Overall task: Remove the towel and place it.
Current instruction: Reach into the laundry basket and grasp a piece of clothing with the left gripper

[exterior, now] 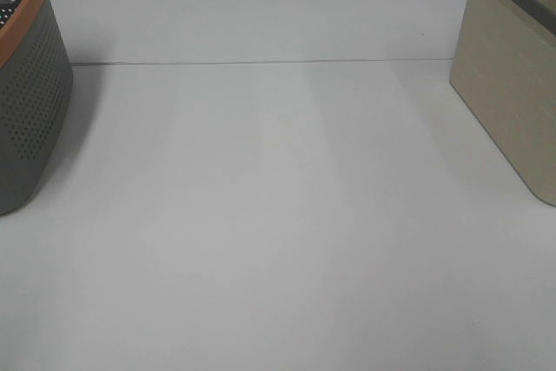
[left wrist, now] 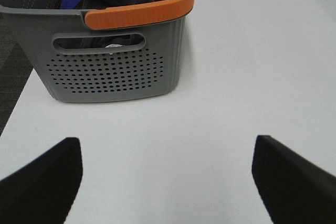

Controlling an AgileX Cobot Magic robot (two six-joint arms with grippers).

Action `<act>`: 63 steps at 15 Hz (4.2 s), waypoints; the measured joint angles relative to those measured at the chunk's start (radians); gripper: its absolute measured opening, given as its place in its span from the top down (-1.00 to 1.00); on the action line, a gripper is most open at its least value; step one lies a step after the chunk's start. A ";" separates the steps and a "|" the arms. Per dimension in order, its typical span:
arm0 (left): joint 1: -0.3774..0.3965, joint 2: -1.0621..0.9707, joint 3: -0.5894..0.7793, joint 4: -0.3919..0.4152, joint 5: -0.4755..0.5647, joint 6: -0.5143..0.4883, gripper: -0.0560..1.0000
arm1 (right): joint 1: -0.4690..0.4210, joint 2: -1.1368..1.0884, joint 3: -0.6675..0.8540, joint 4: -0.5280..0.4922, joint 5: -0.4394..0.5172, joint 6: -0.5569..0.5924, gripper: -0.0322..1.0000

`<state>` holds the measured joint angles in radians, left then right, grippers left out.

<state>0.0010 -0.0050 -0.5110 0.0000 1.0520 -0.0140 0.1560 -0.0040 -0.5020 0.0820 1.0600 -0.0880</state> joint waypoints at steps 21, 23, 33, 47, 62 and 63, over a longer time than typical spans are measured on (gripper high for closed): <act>0.000 0.000 0.000 0.000 0.000 0.000 -0.56 | 0.000 0.000 0.000 0.000 0.000 0.000 -0.54; 0.000 0.000 0.000 0.000 0.000 0.000 -0.56 | 0.000 0.000 0.000 0.000 0.000 0.000 -0.54; 0.000 0.000 0.000 0.000 0.000 0.000 -0.55 | 0.000 0.000 0.000 0.000 0.000 0.000 -0.54; 0.000 0.439 -0.298 0.061 -0.005 0.108 -0.55 | 0.000 0.000 0.000 0.000 0.000 0.000 -0.54; 0.015 1.457 -1.056 0.191 0.159 0.348 -0.55 | 0.000 0.000 0.000 0.000 0.000 0.000 -0.54; 0.032 1.511 -1.097 0.191 0.159 0.374 -0.55 | 0.000 0.000 0.000 0.000 0.000 0.000 -0.54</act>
<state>0.0330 1.5060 -1.6080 0.1910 1.2110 0.3600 0.1560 -0.0040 -0.5020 0.0820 1.0600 -0.0880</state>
